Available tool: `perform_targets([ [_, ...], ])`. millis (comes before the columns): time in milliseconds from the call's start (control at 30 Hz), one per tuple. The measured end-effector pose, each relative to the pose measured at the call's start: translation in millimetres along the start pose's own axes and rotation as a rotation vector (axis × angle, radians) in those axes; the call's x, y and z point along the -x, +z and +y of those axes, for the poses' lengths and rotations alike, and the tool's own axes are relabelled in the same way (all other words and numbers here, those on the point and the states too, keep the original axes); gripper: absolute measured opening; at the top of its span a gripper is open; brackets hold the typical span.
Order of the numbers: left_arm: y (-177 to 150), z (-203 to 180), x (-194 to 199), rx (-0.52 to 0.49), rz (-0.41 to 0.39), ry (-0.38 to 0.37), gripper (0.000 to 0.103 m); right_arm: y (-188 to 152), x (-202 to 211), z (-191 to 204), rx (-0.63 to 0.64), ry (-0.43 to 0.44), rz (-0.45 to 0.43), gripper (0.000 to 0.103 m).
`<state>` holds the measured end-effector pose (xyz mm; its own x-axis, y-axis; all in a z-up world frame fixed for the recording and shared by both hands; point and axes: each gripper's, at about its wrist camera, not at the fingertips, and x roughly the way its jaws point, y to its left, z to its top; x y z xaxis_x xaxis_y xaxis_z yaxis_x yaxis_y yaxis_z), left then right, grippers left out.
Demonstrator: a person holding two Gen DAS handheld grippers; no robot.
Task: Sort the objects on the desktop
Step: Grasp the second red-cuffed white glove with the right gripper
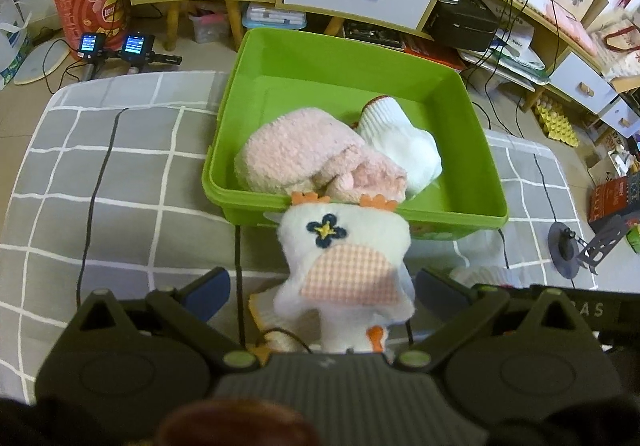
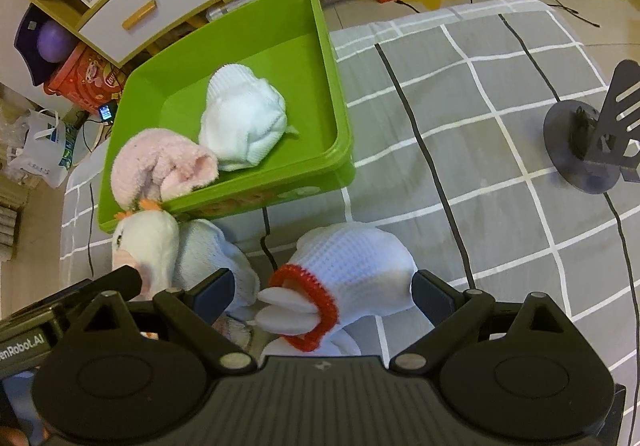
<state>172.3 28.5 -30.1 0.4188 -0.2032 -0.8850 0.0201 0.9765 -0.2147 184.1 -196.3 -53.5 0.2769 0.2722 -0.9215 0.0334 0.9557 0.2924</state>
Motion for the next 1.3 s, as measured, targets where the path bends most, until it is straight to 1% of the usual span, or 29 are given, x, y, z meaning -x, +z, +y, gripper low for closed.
perform_targets([
  [233,-3,-1,-10,0.002,-0.002,0.008,0.102,-2,-10,-6,-0.013,-0.009,0.020,0.096],
  [367,-4,0,-14,0.008,0.009,0.003,0.101,-4,-14,-6,-0.009,-0.016,0.029,0.096],
  [533,-5,0,-16,0.005,0.014,-0.016,0.093,-5,-17,-8,-0.009,-0.032,0.028,0.096],
  [600,-5,0,-16,0.003,0.017,-0.023,0.091,-5,-18,-10,-0.013,-0.031,0.030,0.096],
  [733,-6,-1,-17,-0.002,0.022,-0.040,0.084,-6,-17,-12,-0.018,-0.027,0.031,0.095],
  [800,-6,-1,-17,-0.006,0.023,-0.045,0.081,-7,-16,-13,-0.022,-0.020,0.028,0.094],
  [867,-6,-2,-16,-0.009,0.024,-0.051,0.074,-7,-16,-12,-0.018,-0.010,0.023,0.088],
  [1100,-6,-6,-13,-0.040,0.013,-0.041,0.068,-8,-14,-6,0.017,-0.017,-0.010,0.081],
  [1300,-5,-9,-8,-0.058,-0.003,-0.035,0.064,-7,-10,-10,-0.009,-0.004,-0.027,0.077],
])
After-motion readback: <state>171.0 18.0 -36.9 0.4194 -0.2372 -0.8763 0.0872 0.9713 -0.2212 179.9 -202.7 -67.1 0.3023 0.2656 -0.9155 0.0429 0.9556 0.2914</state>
